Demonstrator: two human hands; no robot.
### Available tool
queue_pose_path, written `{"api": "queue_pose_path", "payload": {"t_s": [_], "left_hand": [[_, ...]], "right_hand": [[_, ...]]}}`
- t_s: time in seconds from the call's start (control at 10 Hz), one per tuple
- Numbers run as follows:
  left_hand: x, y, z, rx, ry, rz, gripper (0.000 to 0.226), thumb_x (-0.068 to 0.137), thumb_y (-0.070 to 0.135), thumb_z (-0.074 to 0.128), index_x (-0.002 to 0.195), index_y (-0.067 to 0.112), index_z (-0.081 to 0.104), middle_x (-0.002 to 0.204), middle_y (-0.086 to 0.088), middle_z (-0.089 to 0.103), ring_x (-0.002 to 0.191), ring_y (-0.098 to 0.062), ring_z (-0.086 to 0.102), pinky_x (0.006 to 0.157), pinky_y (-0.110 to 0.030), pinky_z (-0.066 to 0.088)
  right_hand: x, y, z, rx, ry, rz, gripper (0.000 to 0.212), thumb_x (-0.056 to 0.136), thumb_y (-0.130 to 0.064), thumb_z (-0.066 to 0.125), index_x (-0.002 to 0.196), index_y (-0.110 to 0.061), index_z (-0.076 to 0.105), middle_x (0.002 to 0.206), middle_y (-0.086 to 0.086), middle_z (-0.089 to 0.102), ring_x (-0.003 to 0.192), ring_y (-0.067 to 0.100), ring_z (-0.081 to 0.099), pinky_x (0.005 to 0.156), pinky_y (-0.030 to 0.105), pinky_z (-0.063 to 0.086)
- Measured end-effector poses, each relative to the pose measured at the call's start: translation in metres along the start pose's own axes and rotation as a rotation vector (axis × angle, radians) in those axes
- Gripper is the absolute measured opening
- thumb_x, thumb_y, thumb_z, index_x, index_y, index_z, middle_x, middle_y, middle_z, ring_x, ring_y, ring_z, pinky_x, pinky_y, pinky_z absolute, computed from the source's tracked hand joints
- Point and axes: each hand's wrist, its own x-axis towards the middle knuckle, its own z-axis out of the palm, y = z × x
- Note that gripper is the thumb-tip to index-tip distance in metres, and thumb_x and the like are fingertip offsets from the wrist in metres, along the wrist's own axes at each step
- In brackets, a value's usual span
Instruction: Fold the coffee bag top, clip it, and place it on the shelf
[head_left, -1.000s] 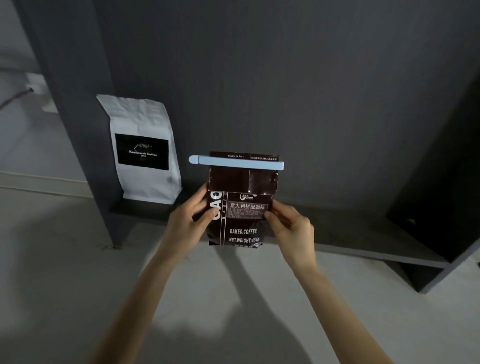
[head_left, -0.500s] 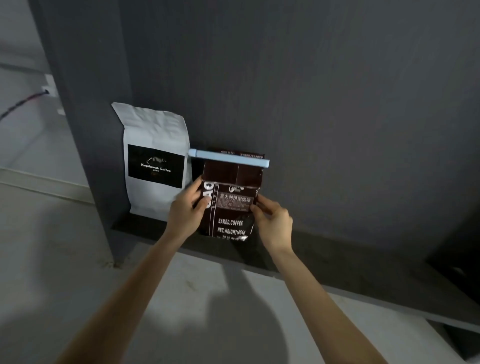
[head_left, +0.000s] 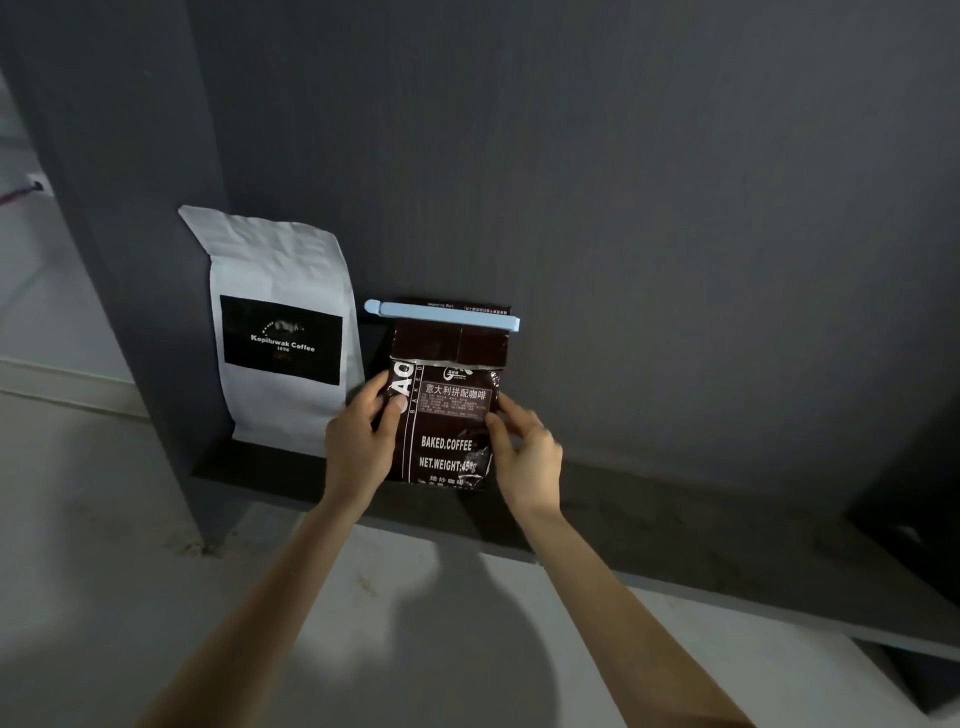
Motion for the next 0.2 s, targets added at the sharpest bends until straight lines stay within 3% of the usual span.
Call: {"api": "queue_pose_path", "payload": {"t_s": [0.1,0.2], "left_hand": [[-0.0043,0.0072,0.0003,-0.002,-0.025,-0.025,0.04,0.091,0.014,0.041,0.13,0.005,0.037,0.116,-0.021,0.062,0.097,-0.024,0.061,0.077,-0.03,0.047],[-0.0088,0.0078,-0.0009,0.007,-0.006,-0.028,0.041,0.091,0.013,0.041,0.131,0.006,0.035,0.121,-0.02,0.059,0.105,-0.027,0.059,0.082,-0.028,0.045]], "right_hand": [[-0.0052,-0.0023,-0.0036,-0.026,-0.088,-0.01,0.038,0.089,-0.009,0.045,0.126,-0.016,0.045,0.124,0.011,0.059,0.103,0.02,0.06,0.091,0.031,0.05],[-0.0094,-0.0024,-0.0084,-0.073,-0.135,-0.002,0.044,0.089,-0.009,0.045,0.132,-0.018,0.037,0.136,0.009,0.049,0.12,0.022,0.05,0.102,0.036,0.042]]}}
